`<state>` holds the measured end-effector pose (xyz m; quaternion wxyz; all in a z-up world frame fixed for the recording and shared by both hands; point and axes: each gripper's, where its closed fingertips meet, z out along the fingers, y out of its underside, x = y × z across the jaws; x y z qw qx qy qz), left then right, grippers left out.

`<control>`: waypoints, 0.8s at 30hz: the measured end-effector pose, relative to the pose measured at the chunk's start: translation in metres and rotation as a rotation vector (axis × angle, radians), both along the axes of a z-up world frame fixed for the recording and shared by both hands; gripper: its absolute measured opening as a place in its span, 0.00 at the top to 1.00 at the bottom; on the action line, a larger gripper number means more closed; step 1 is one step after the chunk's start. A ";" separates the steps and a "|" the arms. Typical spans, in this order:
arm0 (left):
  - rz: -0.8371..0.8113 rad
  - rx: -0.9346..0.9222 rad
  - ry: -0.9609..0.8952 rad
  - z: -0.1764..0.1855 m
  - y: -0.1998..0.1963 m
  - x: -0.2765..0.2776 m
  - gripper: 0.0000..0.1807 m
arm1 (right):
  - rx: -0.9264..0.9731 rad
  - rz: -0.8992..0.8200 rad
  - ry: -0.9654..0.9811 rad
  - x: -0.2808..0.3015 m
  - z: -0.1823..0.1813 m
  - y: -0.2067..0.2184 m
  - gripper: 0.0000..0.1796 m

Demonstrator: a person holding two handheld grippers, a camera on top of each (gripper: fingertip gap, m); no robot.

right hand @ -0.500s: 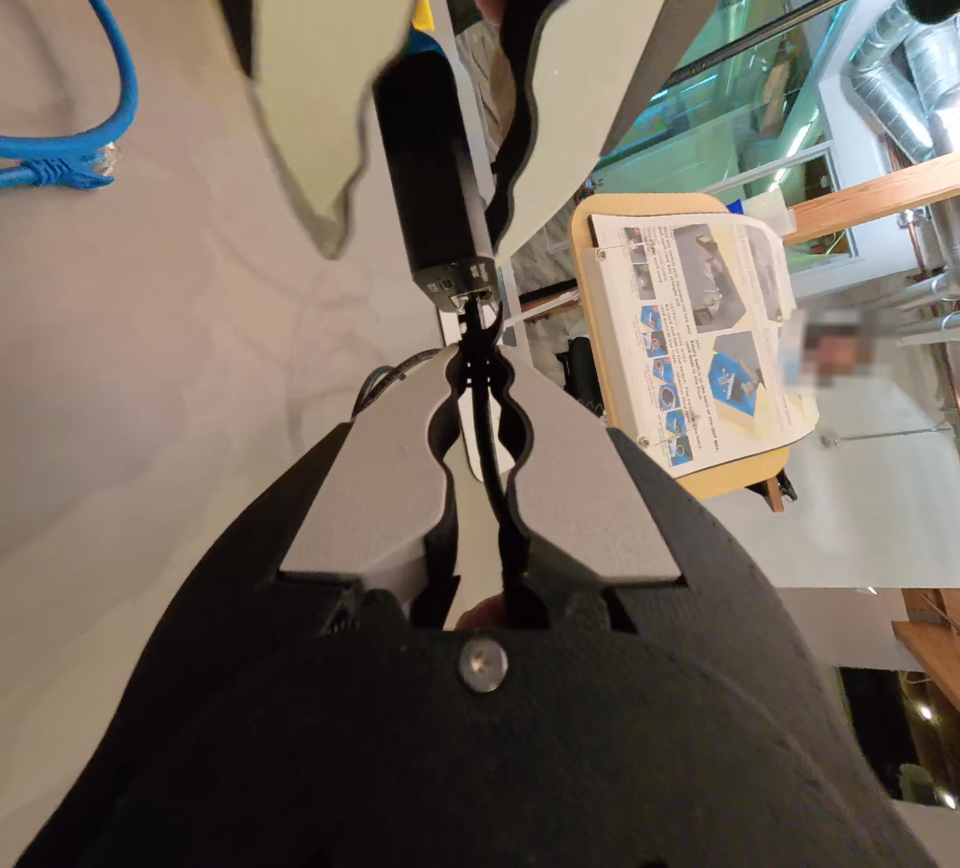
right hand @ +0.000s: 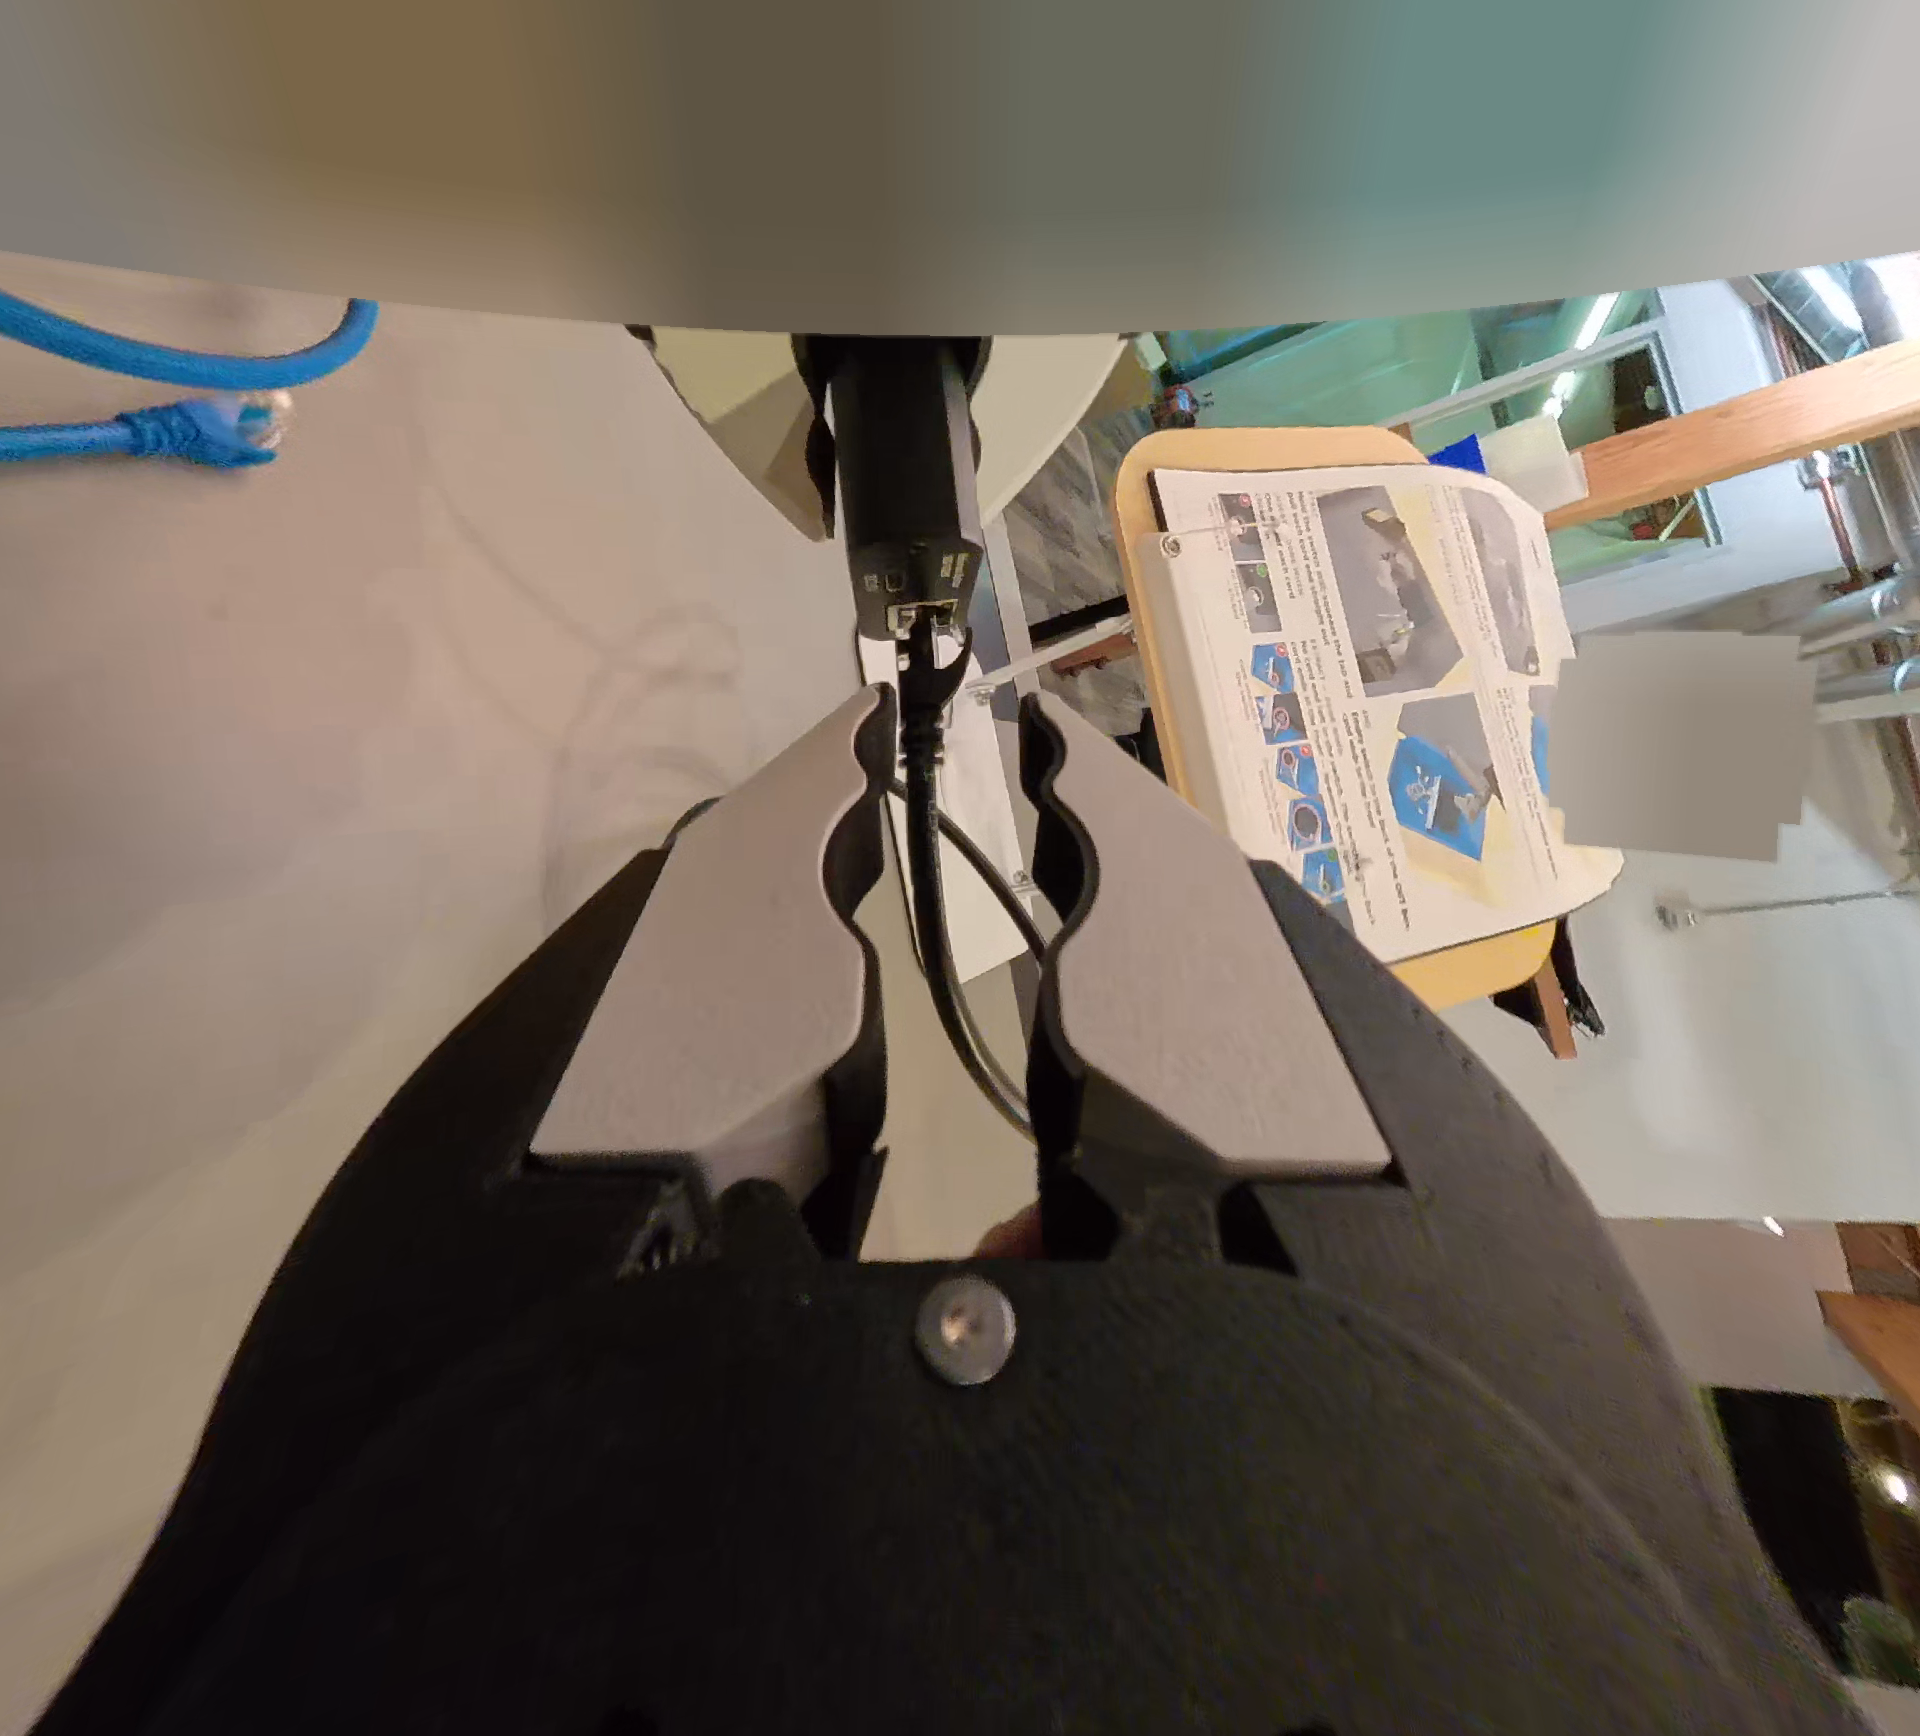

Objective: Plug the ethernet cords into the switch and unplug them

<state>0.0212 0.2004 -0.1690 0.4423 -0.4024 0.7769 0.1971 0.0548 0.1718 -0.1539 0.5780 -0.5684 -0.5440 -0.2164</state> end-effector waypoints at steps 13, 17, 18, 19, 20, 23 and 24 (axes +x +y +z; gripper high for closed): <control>0.066 0.027 -0.015 0.013 0.000 -0.003 0.86 | 0.031 0.089 -0.136 -0.014 0.008 0.008 0.92; 0.054 0.031 -0.028 0.018 -0.002 -0.003 0.86 | 0.017 0.112 -0.119 -0.015 0.013 0.006 0.93; 0.046 0.033 -0.031 0.020 -0.002 -0.003 0.86 | 0.017 0.126 -0.107 -0.015 0.014 0.005 0.94; 0.044 0.024 -0.037 0.021 -0.003 -0.003 0.86 | 0.012 0.142 -0.096 -0.015 0.016 0.005 0.93; 0.038 0.014 -0.041 0.022 -0.005 -0.002 0.86 | 0.006 0.156 -0.093 -0.015 0.017 0.003 0.93; 0.028 -0.003 -0.044 0.023 -0.010 -0.001 0.86 | -0.030 0.195 -0.108 -0.016 0.016 -0.001 0.94; 0.029 -0.009 -0.039 0.022 -0.010 -0.002 0.86 | -0.034 0.202 -0.136 -0.016 0.015 -0.002 0.94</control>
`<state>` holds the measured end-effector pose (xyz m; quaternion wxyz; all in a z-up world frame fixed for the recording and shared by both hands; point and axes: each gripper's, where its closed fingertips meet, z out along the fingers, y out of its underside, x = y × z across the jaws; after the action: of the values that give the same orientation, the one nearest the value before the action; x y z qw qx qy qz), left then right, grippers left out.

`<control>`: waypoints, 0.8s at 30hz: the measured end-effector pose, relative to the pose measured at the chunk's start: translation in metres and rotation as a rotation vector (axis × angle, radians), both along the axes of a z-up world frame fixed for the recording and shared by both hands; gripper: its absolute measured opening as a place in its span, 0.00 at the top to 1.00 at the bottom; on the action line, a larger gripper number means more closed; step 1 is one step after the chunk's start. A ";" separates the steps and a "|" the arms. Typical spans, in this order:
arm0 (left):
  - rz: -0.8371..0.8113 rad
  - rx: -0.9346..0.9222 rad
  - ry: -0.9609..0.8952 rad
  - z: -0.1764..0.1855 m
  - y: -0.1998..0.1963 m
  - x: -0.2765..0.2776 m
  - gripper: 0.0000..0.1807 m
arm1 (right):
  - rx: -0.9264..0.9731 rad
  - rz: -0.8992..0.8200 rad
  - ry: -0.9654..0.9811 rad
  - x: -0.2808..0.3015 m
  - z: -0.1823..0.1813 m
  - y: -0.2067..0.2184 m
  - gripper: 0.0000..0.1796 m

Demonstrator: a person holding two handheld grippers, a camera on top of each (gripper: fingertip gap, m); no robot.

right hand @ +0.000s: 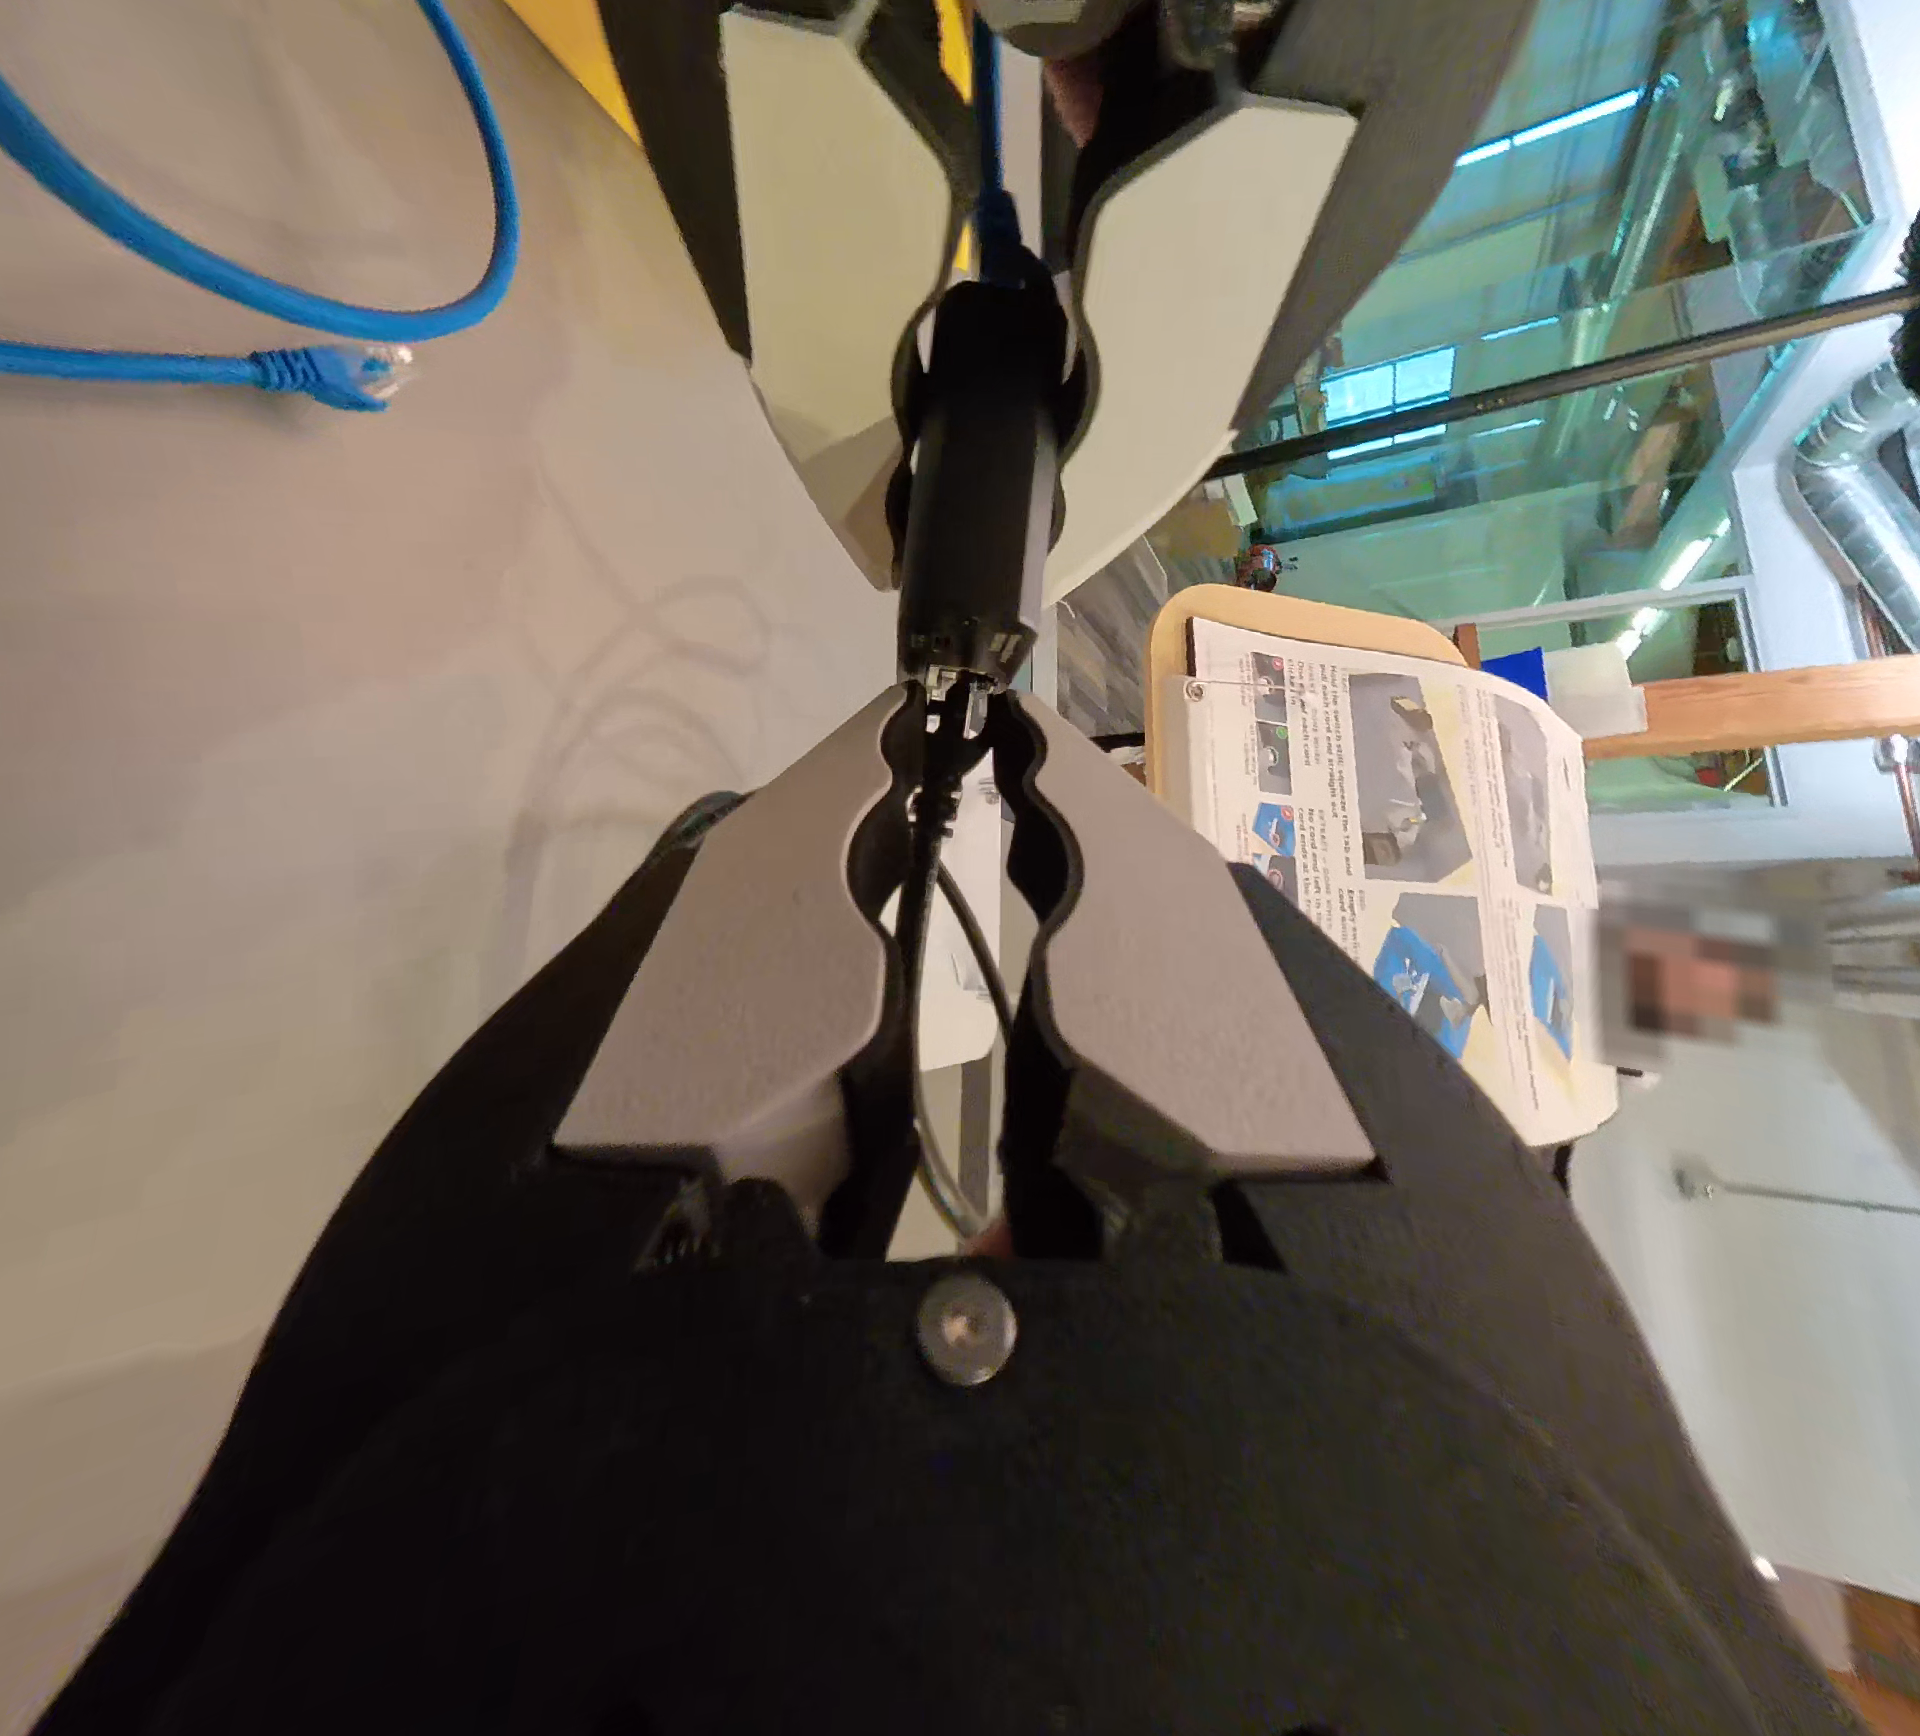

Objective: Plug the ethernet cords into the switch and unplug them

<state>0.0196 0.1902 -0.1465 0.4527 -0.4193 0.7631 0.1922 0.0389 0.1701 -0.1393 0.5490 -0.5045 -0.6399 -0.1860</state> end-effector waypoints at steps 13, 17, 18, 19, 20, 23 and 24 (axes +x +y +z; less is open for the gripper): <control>0.016 -0.149 -0.084 -0.002 -0.005 -0.003 0.86 | 0.011 -0.010 -0.173 0.000 0.001 -0.008 0.95; 0.029 -0.136 -0.119 0.001 -0.006 -0.004 0.86 | 0.017 -0.050 -0.164 -0.001 0.006 -0.010 0.94; 0.043 -0.142 -0.129 0.001 -0.006 -0.004 0.86 | 0.012 -0.061 -0.161 -0.001 0.006 -0.009 0.94; 0.053 -0.136 -0.130 0.001 -0.006 -0.005 0.86 | 0.011 -0.067 -0.158 -0.001 0.007 -0.009 0.94; 0.060 -0.130 -0.118 0.000 -0.005 -0.006 0.86 | 0.016 -0.075 -0.170 -0.002 0.006 -0.010 0.94; 0.073 -0.125 -0.113 -0.004 -0.003 -0.008 0.86 | 0.003 -0.114 -0.182 -0.003 0.004 -0.011 0.94; 0.070 -0.109 -0.114 -0.005 -0.001 -0.007 0.86 | 0.008 -0.130 -0.202 -0.003 0.003 -0.010 0.94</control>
<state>0.0121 0.1894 -0.1514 0.4648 -0.4801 0.7303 0.1419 0.0362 0.1600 -0.1367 0.4704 -0.5214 -0.6573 -0.2736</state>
